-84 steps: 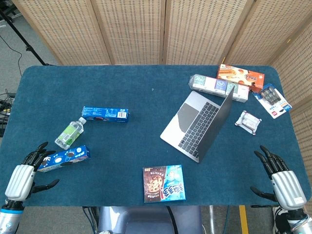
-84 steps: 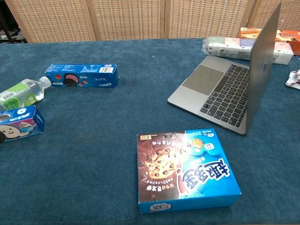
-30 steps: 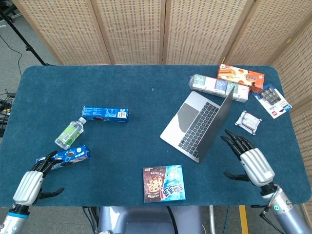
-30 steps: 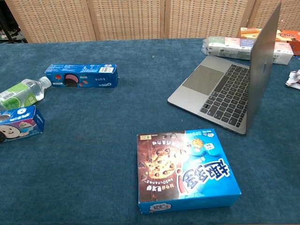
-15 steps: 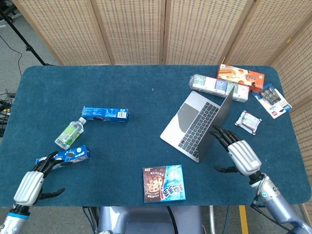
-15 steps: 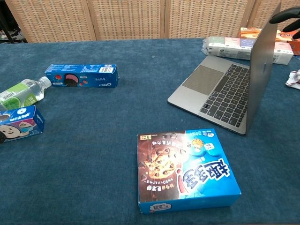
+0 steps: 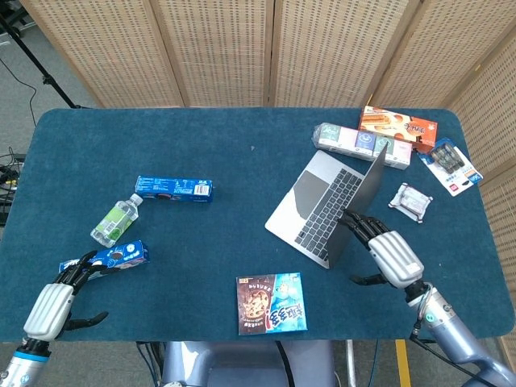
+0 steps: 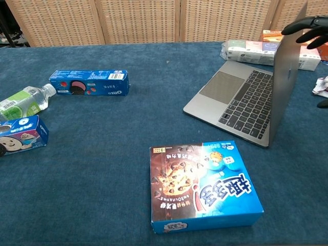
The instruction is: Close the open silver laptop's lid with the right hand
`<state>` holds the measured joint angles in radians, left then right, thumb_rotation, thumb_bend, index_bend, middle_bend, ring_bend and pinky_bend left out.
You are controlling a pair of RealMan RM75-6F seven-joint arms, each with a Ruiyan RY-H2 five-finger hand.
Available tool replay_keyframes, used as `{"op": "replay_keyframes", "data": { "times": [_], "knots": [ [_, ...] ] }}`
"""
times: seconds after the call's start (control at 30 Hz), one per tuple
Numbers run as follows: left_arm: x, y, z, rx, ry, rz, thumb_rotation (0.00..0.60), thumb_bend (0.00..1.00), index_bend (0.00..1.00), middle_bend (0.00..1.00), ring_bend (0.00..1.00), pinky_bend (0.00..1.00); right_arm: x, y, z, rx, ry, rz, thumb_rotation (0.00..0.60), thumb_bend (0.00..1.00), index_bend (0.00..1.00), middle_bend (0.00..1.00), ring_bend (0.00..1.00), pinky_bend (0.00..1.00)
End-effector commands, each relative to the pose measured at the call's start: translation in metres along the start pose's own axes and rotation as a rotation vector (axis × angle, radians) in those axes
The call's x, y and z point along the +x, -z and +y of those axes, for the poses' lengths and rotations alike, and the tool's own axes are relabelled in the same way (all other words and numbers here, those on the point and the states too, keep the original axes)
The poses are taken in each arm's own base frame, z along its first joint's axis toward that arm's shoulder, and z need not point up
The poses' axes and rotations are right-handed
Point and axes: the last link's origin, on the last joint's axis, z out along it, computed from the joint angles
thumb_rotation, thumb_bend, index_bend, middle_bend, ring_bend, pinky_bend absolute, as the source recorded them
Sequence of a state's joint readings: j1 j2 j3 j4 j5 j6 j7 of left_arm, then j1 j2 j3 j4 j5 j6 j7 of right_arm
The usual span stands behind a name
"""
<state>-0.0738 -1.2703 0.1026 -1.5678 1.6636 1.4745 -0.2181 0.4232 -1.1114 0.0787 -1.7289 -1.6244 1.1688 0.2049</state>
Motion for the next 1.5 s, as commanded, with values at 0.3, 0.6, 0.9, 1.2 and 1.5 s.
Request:
{"op": "replay_keyframes", "data": {
  "times": [0.3, 0.6, 0.9, 1.2, 1.5],
  "knots": [
    [-0.001, 0.000, -0.001, 0.002, -0.005, -0.011, 0.600, 0.01, 0.25, 0.11, 0.19, 0.19, -0.004, -0.005, -0.010, 0.021, -0.014, -0.018, 0.600, 0.02, 0.09, 0.05, 0.13, 0.14],
    [-0.002, 0.000, -0.001, 0.004, -0.019, -0.030, 0.600, 0.01, 0.25, 0.11, 0.19, 0.19, -0.011, -0.011, -0.016, 0.042, -0.033, -0.056, 0.600, 0.02, 0.09, 0.05, 0.13, 0.14],
    [-0.003, 0.001, 0.000, 0.000, -0.030, -0.043, 0.600, 0.01, 0.25, 0.11, 0.19, 0.19, -0.016, -0.021, -0.027, 0.078, -0.019, -0.096, 0.600, 0.02, 0.09, 0.05, 0.13, 0.14],
    [-0.003, 0.006, -0.002, -0.003, -0.044, -0.055, 0.600, 0.01, 0.24, 0.11, 0.19, 0.19, -0.021, -0.034, -0.038, 0.109, 0.004, -0.140, 0.600, 0.02, 0.09, 0.05, 0.13, 0.14],
    [-0.005, 0.009, -0.004, -0.009, -0.043, -0.068, 0.600, 0.01, 0.24, 0.11, 0.19, 0.19, -0.025, -0.045, -0.044, 0.119, -0.002, -0.163, 0.600, 0.02, 0.09, 0.05, 0.13, 0.14]
  ]
}}
